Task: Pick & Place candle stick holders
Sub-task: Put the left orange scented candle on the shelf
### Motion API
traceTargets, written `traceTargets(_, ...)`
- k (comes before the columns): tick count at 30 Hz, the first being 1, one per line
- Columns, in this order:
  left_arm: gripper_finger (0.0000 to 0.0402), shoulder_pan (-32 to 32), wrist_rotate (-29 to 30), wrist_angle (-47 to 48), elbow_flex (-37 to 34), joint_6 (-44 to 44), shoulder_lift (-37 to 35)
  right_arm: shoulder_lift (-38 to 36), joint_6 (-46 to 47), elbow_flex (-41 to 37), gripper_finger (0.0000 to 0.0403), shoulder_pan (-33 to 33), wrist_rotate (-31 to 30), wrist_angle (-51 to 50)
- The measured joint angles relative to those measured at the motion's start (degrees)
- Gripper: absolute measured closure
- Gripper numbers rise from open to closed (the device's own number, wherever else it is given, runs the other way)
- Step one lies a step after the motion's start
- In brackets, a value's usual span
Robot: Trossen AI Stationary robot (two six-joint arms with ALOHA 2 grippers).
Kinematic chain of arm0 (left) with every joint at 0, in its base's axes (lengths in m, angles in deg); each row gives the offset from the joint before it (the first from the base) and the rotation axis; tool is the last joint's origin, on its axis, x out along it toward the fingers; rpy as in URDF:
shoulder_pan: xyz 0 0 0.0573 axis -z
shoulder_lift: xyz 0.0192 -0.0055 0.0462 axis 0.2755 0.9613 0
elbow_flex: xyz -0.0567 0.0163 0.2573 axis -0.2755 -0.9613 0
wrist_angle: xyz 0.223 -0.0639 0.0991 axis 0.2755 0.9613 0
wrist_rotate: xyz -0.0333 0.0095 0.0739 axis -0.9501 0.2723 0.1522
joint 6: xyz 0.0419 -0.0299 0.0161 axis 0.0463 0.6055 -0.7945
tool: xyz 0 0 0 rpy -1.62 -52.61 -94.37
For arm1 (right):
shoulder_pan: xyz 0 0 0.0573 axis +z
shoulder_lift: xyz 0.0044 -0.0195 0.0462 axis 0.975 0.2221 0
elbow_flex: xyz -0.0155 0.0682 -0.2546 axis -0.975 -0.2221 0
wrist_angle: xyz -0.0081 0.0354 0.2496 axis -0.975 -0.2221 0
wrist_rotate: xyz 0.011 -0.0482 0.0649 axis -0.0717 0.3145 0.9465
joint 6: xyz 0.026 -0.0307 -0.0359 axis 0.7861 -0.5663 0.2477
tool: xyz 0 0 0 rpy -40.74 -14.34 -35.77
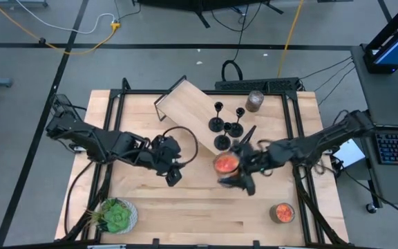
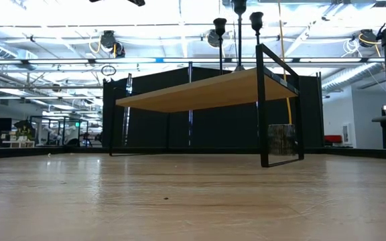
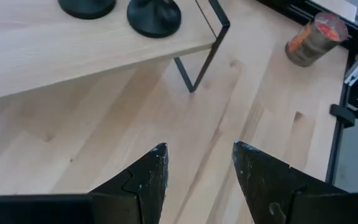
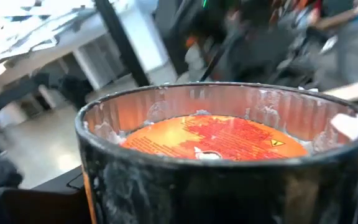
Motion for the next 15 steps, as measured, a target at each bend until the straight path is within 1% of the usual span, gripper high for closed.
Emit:
traceTargets(3, 0.0213, 0.5, 0.9, -1.2, -1.3, 0.4, 0.0, -4.2, -3.1, 0.0, 0.0069, -1.7, -2.2, -2.3)
traceTargets(7, 0.0213, -0.7, 0.8, -5.2, -4.7, 2.1, 0.0, -9.9, -8.2, 0.0, 0.0069, -5.9, -2.3, -4.3)
traceTargets(13, 0.0213, -4.0, -1.1, -16.0, -10.0, 1.3, 0.0, -18.0, -14.9, 0.0, 0.0069, -16.2, -2.1, -9.7)
traceTargets(15, 0.0213, -5.8, -1.1, -18.0, -10.8, 1.6, 0.1, -20.2, -16.7, 0.0, 0.0069, -20.3, -1.9, -11.6)
